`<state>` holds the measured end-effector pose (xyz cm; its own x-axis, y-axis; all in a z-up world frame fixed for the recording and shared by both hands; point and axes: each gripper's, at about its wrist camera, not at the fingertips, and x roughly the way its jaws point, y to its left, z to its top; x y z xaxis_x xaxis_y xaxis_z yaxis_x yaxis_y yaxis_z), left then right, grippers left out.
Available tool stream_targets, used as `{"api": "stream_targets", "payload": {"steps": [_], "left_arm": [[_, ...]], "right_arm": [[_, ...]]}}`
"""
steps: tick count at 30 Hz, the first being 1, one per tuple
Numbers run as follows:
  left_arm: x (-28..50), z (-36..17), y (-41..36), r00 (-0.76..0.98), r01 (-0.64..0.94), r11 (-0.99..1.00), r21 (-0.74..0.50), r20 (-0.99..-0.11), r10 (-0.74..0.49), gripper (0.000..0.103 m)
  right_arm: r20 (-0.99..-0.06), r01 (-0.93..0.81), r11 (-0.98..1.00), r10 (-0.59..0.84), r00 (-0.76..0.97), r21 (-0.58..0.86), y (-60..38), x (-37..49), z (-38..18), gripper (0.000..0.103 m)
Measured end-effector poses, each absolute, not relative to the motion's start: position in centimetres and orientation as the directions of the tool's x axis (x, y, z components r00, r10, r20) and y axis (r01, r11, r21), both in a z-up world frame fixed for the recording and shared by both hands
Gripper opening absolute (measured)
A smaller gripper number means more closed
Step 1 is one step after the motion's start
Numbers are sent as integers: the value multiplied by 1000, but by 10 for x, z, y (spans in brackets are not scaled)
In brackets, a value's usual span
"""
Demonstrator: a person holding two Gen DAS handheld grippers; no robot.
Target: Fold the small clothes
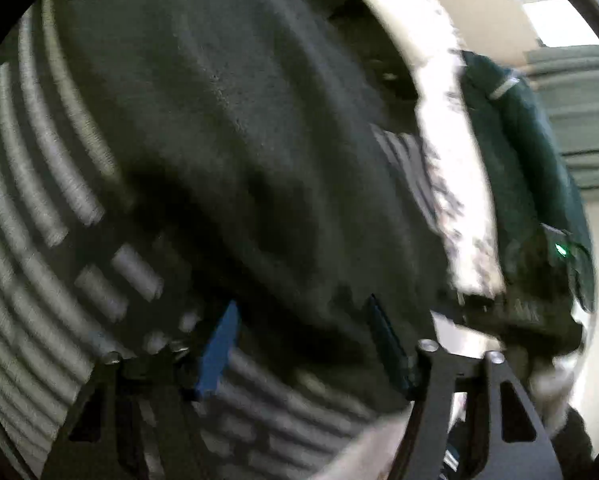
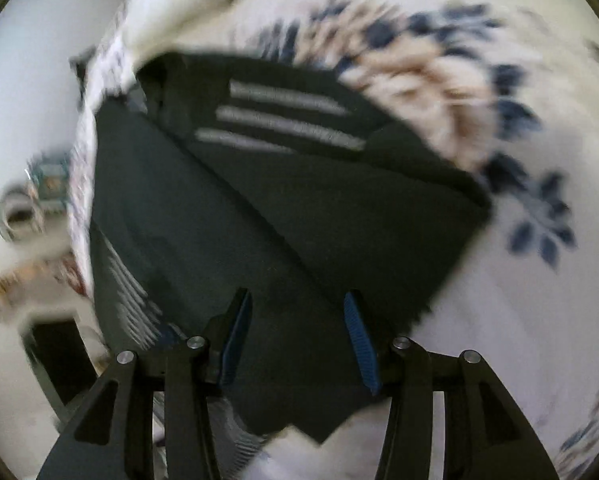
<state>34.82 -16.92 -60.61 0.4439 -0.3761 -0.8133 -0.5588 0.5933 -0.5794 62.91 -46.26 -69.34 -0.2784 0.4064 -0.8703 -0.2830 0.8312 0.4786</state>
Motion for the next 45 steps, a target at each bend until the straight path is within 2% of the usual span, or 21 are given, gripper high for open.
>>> {"api": "stream_targets", "payload": {"steps": [1, 4, 7, 10, 12, 13, 14, 15, 16, 21, 27, 32, 34, 36, 37, 38, 41, 43, 44, 45], "left_arm": [[355, -612, -170, 427, -567, 609, -555, -830, -358, 47], [357, -610, -179, 410, -561, 648, -515, -853, -322, 45], [355, -606, -184, 403, -538, 687, -489, -865, -300, 47], [357, -601, -187, 380, -523, 727, -445, -885, -269, 47], [353, -590, -189, 361, -512, 778, -363, -913, -189, 50], [346, -581, -190, 360, -497, 807, -319, -922, -143, 54], [335, -571, -193, 366, -477, 831, -286, -924, -108, 70], [324, -563, -195, 369, -457, 851, -259, -926, -84, 86], [303, -553, -202, 363, -424, 879, -217, -930, -55, 91], [211, -555, -245, 206, -257, 965, -51, -979, 3, 93], [107, -600, -310, -39, -70, 997, -21, -999, -24, 93], [92, -634, -329, -69, -18, 999, 34, -997, 33, 92], [98, -632, -324, -20, -43, 999, 28, -999, 27, 74], [105, -621, -309, 26, -101, 995, -3, -1000, 0, 21], [107, -614, -295, 52, -153, 988, -35, -998, -27, 11], [109, -606, -276, 78, -220, 973, -68, -996, -52, 7], [115, -594, -207, 117, -431, 897, -98, -992, -52, 12], [113, -589, -162, 148, -566, 809, -156, -985, -86, 27], [109, -585, -145, 158, -612, 773, -168, -984, -89, 45], [104, -580, -133, 165, -645, 746, -165, -983, -75, 53]], "right_arm": [[-873, -308, 828, 379, -306, 468, -453, 633, -702, 49], [-878, -349, 813, 372, -303, 465, -449, 636, -704, 5], [-896, -347, 826, 402, -191, 445, -461, 648, -685, 5], [-876, -303, 825, 419, -239, 477, -470, 655, -692, 6], [-880, -295, 833, 410, -239, 468, -476, 656, -691, 17], [-885, -292, 840, 400, -238, 458, -476, 654, -689, 29], [-890, -290, 844, 397, -225, 451, -482, 652, -685, 42], [-891, -284, 846, 407, -201, 451, -489, 649, -679, 47], [-887, -269, 846, 425, -183, 461, -501, 643, -673, 50], [-851, -126, 849, 484, -206, 513, -575, 614, -660, 51], [-845, 46, 868, 493, -209, 495, -649, 584, -670, 51], [-844, 127, 866, 499, -196, 483, -675, 584, -685, 51], [-828, 139, 853, 521, -207, 503, -667, 583, -690, 51], [-821, 128, 850, 526, -222, 510, -652, 581, -693, 51], [-820, 121, 850, 526, -227, 512, -642, 580, -694, 51], [-818, 112, 849, 527, -233, 516, -633, 579, -693, 51], [-811, 82, 845, 531, -244, 529, -614, 576, -691, 51], [-804, 65, 839, 538, -254, 541, -603, 575, -689, 51], [-803, 61, 839, 537, -258, 541, -598, 573, -689, 51], [-804, 59, 839, 536, -260, 540, -594, 572, -688, 51]]}}
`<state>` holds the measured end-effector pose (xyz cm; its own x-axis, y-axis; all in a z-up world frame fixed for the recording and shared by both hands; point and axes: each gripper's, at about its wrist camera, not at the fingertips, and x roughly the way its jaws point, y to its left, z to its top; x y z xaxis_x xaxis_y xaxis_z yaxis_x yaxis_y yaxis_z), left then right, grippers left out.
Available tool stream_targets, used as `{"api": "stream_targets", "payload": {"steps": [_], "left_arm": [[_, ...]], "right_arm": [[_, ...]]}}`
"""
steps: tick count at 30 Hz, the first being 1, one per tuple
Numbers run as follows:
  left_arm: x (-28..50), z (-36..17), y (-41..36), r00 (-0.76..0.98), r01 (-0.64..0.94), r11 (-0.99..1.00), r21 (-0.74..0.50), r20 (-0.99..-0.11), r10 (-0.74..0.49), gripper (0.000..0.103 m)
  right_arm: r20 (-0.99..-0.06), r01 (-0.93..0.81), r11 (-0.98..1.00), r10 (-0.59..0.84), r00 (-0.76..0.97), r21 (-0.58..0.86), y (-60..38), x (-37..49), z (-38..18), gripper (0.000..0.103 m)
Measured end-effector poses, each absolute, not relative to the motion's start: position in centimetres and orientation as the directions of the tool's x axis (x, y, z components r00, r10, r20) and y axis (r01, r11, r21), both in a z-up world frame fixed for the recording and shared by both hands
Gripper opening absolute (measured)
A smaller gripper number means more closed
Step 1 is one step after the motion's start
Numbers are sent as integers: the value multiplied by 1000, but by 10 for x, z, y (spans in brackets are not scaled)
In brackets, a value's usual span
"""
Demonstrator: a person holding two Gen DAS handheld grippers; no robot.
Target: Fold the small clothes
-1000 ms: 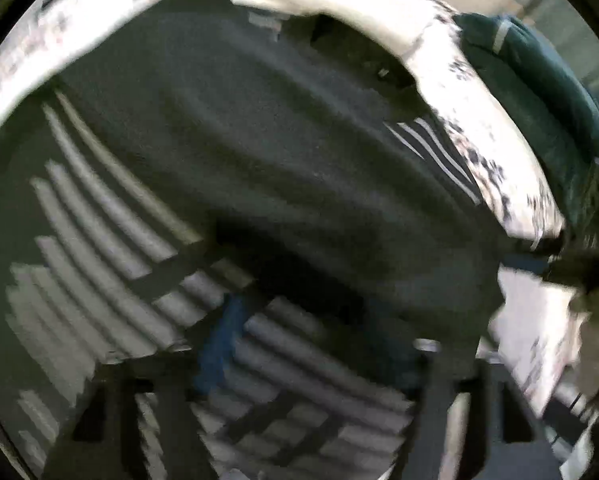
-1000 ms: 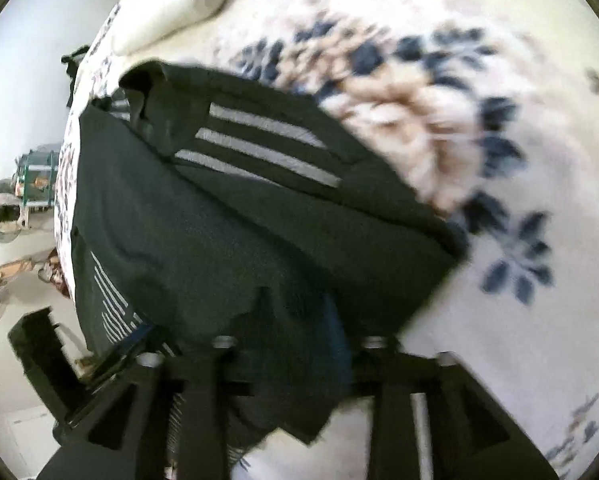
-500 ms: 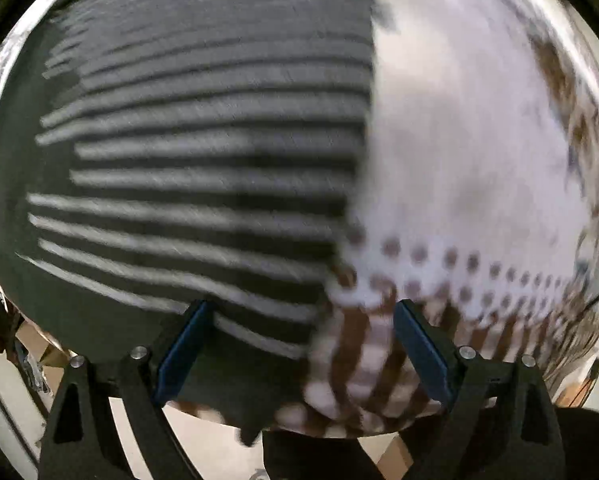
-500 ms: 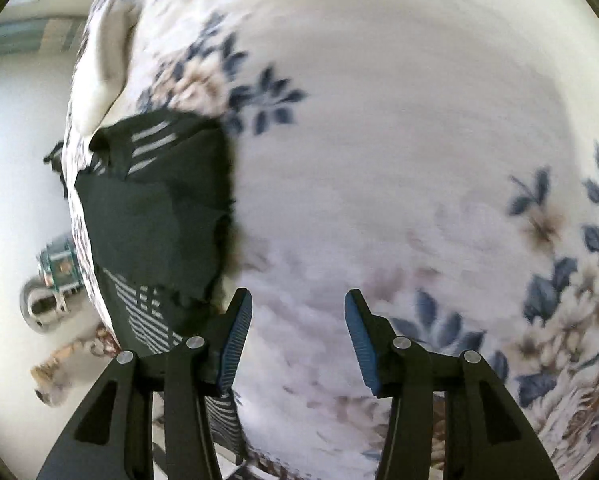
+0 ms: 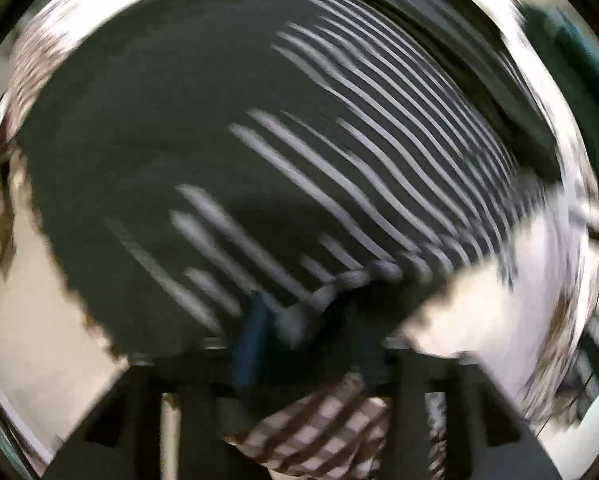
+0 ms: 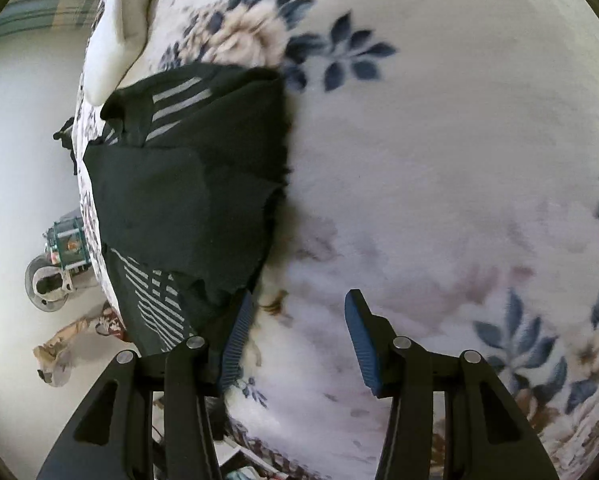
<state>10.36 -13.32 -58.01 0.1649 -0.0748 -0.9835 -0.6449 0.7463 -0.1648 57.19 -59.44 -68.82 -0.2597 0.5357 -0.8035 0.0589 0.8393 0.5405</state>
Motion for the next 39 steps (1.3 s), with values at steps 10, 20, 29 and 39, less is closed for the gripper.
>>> {"api": "stream_targets", "payload": {"steps": [10, 20, 29, 39], "left_arm": [[39, -580, -136, 89, -689, 715, -117, -993, -77, 60], [110, -611, -151, 99, -455, 884, -105, -993, -67, 60], [119, -596, -229, 156, -106, 979, -172, -976, -154, 7], [111, -589, -300, 111, -45, 968, -249, -964, -243, 5]], "right_arm": [[-796, 77, 840, 536, -280, 538, -583, 554, -694, 51], [-796, 57, 844, 524, -301, 534, -577, 548, -698, 51], [-784, 77, 831, 547, -295, 551, -576, 558, -694, 51], [-728, 229, 733, 675, -122, 641, -589, 615, -693, 51]]}}
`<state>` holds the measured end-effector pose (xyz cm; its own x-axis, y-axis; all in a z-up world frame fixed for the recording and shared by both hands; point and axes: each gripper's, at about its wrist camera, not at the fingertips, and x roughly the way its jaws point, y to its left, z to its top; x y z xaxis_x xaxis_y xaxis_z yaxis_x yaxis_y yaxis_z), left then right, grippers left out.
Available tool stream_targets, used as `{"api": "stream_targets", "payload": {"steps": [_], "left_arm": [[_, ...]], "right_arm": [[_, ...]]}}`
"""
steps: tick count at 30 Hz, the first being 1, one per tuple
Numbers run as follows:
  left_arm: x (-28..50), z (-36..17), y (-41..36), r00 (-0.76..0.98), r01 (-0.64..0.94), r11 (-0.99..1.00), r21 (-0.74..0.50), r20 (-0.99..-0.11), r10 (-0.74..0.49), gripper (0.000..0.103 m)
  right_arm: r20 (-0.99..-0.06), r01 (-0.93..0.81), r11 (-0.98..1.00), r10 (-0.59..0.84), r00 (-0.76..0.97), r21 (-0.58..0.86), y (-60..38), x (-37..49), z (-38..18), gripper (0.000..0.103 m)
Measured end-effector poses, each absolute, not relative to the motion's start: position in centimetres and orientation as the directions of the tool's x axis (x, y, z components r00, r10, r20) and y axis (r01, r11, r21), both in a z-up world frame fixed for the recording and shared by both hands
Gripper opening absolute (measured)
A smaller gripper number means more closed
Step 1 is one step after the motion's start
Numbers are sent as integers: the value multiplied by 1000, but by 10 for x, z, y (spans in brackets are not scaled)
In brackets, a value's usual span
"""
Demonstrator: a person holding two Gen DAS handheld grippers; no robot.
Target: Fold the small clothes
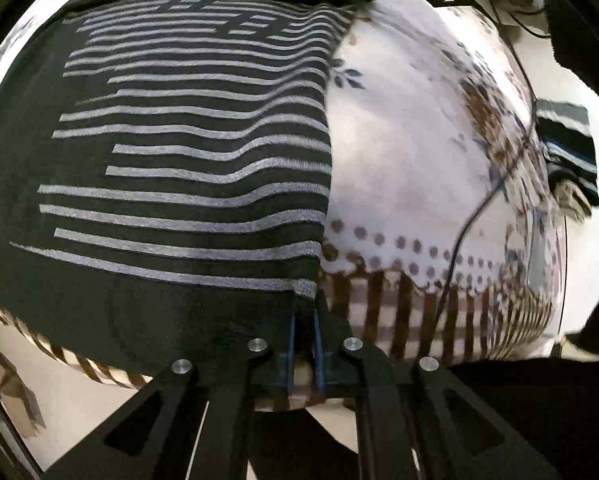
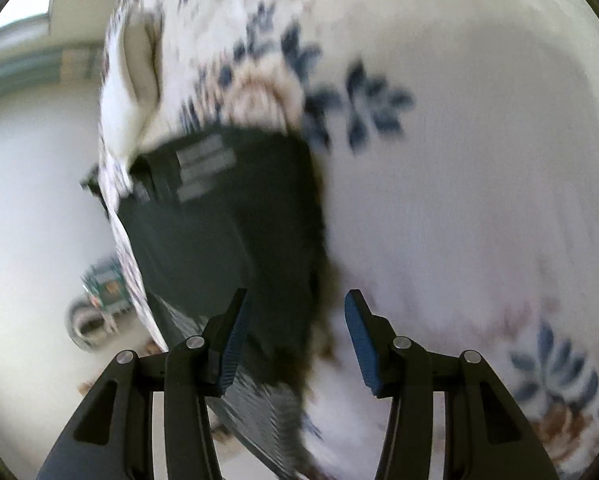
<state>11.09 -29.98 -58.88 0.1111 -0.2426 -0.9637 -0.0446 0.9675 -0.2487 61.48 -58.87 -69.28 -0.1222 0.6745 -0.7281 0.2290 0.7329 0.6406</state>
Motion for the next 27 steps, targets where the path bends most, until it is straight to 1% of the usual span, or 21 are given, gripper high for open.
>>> {"api": "stream_targets", "payload": {"steps": [2, 3, 5, 7, 9, 10, 11, 13, 15, 16, 18, 20, 23, 27], "left_arm": [[115, -593, -294, 117, -54, 968, -245, -964, -238, 5], [110, -585, -281, 119, -52, 969, -243, -965, -236, 5], [112, -585, -284, 120, -42, 971, -236, -966, -230, 5], [110, -583, -289, 122, -29, 973, -228, -967, -223, 5], [108, -582, -294, 119, -21, 974, -225, -968, -221, 5], [106, -581, -295, 118, -16, 975, -222, -969, -219, 5], [105, -580, -296, 117, -14, 974, -225, -968, -222, 5], [103, -579, -296, 124, -21, 972, -234, -965, -230, 5], [103, -579, -297, 127, -23, 972, -234, -965, -229, 5], [104, -579, -296, 129, -28, 971, -237, -964, -232, 5], [105, -575, -289, 144, -65, 965, -255, -959, -244, 5], [107, -563, -272, 176, -131, 950, -285, -949, -261, 5], [105, -528, -230, 273, -260, 905, -337, -924, -266, 5], [101, -480, -172, 398, -357, 857, -372, -890, -221, 5]], "right_arm": [[-729, 251, 719, 681, -67, 648, -588, 635, -698, 51], [-731, 258, 716, 680, -50, 649, -586, 645, -703, 51], [-747, 269, 732, 662, -63, 626, -578, 662, -718, 51], [-720, 302, 715, 684, -114, 631, -565, 670, -740, 51], [-730, 276, 728, 674, -115, 628, -554, 671, -746, 7], [-771, 220, 774, 626, -117, 594, -545, 671, -742, 6], [-815, 167, 815, 573, -85, 556, -540, 669, -732, 5], [-867, 79, 865, 497, -17, 495, -538, 670, -709, 5], [-855, 154, 848, 517, -26, 508, -550, 673, -718, 5], [-865, 165, 857, 501, -40, 489, -549, 673, -724, 5], [-878, 118, 877, 474, -62, 465, -534, 677, -725, 5], [-882, 117, 883, 464, -79, 454, -525, 681, -721, 5], [-887, 89, 891, 453, -88, 446, -512, 688, -700, 5], [-895, 31, 900, 437, -93, 436, -489, 690, -658, 5]]}}
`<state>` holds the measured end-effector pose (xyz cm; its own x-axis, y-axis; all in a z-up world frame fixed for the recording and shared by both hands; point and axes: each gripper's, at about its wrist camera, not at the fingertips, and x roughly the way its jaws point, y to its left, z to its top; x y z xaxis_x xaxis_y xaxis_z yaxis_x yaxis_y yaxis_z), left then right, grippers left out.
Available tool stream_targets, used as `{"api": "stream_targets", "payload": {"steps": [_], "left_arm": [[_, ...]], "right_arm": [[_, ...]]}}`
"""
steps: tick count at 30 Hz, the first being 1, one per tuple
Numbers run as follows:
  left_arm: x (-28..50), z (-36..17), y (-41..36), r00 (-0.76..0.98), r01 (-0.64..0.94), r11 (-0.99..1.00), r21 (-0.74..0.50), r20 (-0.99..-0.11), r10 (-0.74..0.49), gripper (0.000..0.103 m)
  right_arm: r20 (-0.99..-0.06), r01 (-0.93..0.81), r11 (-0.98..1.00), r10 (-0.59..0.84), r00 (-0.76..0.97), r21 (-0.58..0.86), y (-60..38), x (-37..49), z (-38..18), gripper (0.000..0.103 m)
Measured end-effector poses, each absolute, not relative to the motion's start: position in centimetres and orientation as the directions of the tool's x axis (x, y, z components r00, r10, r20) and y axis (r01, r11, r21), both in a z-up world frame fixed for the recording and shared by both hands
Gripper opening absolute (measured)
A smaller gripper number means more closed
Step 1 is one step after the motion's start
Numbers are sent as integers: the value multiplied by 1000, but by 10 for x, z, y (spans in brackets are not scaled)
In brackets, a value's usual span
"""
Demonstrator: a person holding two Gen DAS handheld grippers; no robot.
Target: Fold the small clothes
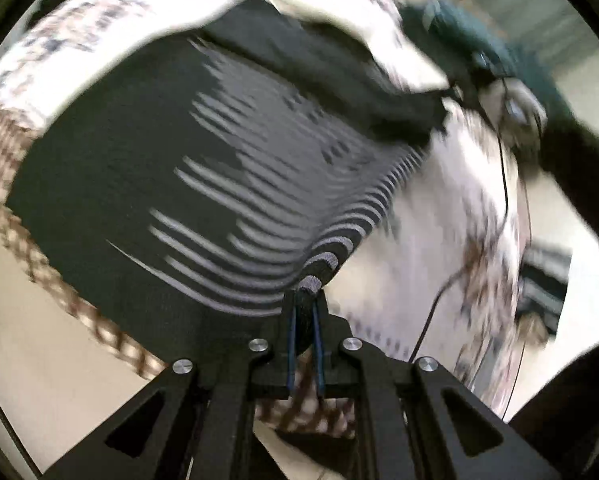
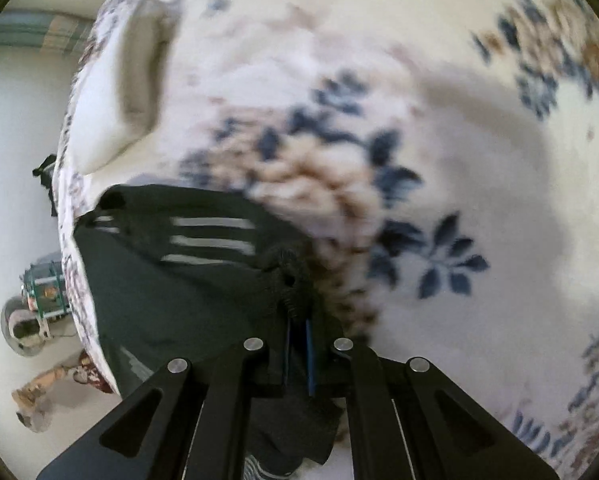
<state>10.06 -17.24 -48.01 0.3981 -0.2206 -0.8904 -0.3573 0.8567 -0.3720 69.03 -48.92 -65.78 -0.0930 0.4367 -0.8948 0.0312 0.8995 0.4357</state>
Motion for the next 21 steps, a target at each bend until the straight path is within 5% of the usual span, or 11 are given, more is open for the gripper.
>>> {"api": "stream_targets", "payload": {"steps": [12, 21], "left_arm": [[72, -475, 11, 546, -505, 718, -479, -822, -163, 5], [56, -557, 131, 554, -611, 536, -583, -798, -236, 5]], "right_arm": [[-926, -141, 919, 377, 31, 369, -274, 696, -506, 5], [-988, -281, 954, 134, 79, 107, -33, 699, -547, 5]]}}
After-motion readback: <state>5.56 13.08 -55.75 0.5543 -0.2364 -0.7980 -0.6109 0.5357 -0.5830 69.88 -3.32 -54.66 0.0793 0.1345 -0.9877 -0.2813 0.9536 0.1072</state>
